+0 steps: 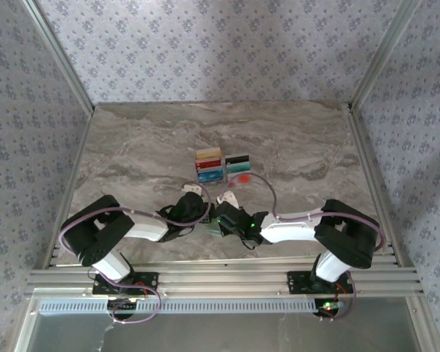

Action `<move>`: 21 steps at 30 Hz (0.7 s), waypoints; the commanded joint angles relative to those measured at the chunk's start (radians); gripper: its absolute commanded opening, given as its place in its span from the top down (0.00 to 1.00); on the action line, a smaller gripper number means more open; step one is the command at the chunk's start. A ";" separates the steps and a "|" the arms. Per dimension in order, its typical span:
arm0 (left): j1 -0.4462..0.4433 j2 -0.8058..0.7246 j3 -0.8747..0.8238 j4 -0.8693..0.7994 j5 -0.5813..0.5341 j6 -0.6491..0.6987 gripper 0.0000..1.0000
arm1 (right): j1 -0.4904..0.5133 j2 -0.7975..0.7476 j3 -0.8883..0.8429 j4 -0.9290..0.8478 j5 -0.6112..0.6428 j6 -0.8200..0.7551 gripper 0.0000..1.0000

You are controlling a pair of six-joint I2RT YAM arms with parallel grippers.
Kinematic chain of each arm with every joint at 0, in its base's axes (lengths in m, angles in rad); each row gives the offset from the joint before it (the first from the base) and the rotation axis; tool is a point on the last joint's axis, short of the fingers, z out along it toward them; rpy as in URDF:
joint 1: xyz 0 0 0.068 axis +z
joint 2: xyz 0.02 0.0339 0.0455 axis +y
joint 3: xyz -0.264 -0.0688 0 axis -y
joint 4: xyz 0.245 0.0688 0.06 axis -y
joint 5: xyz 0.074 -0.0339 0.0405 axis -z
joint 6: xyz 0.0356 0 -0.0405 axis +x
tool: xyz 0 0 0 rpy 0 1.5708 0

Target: Put the credit cards into the card holder

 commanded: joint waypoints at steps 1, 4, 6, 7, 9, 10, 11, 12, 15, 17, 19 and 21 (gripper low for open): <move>-0.012 0.090 -0.050 -0.192 0.040 -0.035 0.82 | -0.049 -0.054 -0.057 -0.033 0.000 -0.007 1.00; -0.012 0.105 -0.049 -0.185 0.039 -0.039 0.82 | -0.079 -0.077 -0.086 -0.003 -0.053 -0.013 1.00; -0.012 0.115 -0.048 -0.183 0.038 -0.040 0.82 | -0.098 -0.091 -0.102 0.011 -0.077 -0.014 1.00; -0.013 0.121 -0.045 -0.180 0.038 -0.042 0.82 | -0.105 -0.100 -0.109 0.015 -0.084 -0.015 1.00; -0.013 0.130 -0.042 -0.176 0.040 -0.041 0.82 | -0.118 -0.117 -0.120 0.009 -0.089 -0.015 0.95; -0.013 0.133 -0.043 -0.172 0.041 -0.042 0.82 | -0.125 -0.125 -0.126 0.007 -0.091 -0.013 0.93; -0.014 0.136 -0.043 -0.167 0.044 -0.041 0.82 | -0.128 -0.132 -0.130 0.005 -0.090 -0.016 0.90; -0.016 0.139 -0.043 -0.163 0.047 -0.041 0.83 | -0.128 -0.136 -0.127 -0.003 -0.087 -0.020 0.89; -0.021 0.147 -0.041 -0.152 0.049 -0.040 0.82 | -0.122 -0.131 -0.108 -0.040 -0.058 -0.027 0.82; -0.024 0.153 -0.040 -0.145 0.056 -0.038 0.83 | -0.113 -0.123 -0.095 -0.051 -0.047 -0.032 0.77; -0.028 0.159 -0.035 -0.141 0.058 -0.038 0.83 | -0.105 -0.111 -0.077 -0.066 -0.031 -0.035 0.71; -0.032 0.164 -0.031 -0.140 0.061 -0.037 0.83 | -0.094 -0.097 -0.060 -0.083 -0.008 -0.038 0.69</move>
